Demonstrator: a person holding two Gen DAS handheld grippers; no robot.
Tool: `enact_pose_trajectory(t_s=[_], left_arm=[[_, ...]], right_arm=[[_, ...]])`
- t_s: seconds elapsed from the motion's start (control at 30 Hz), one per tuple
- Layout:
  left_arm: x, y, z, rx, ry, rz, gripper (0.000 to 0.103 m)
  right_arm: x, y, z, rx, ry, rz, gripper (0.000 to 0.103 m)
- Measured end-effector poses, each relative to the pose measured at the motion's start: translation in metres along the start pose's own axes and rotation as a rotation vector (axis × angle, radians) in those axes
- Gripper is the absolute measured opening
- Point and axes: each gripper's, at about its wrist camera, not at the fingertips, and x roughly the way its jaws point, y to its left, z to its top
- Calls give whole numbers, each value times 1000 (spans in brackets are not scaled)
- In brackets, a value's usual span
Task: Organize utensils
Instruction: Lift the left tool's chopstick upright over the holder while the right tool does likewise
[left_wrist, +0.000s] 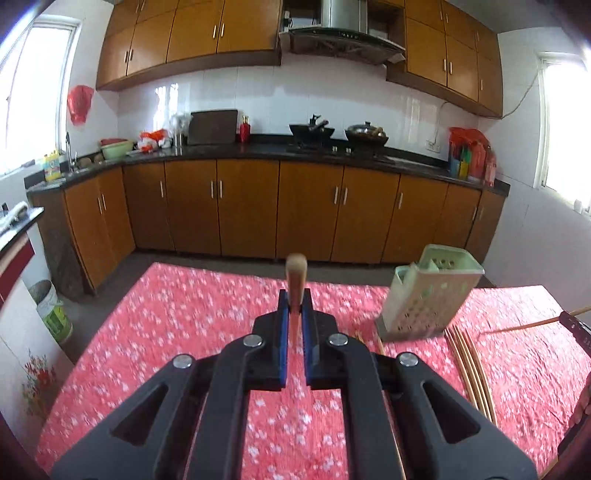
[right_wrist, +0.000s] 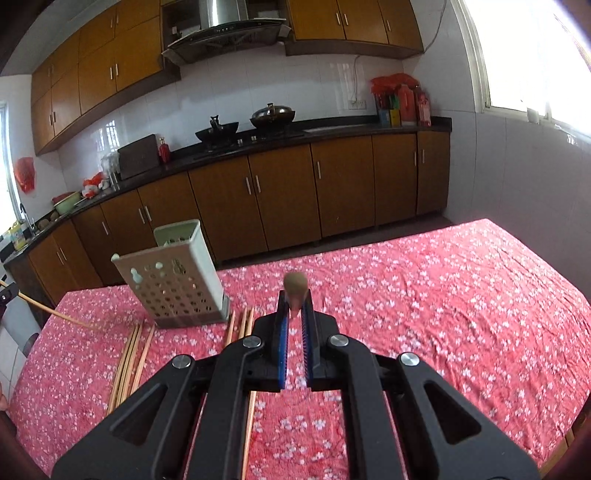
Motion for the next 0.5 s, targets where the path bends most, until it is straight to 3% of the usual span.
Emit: enact_pose_trajectory(t_s=[0.2,0.5], left_arm=[[-11,-6,43,0,-84,-17,7],[-41,-48,120,-31,-285,-121,7]], right_arm=[[-13,11,51,2,-120,27,7],[-42,50,120,33,-324,209,7]])
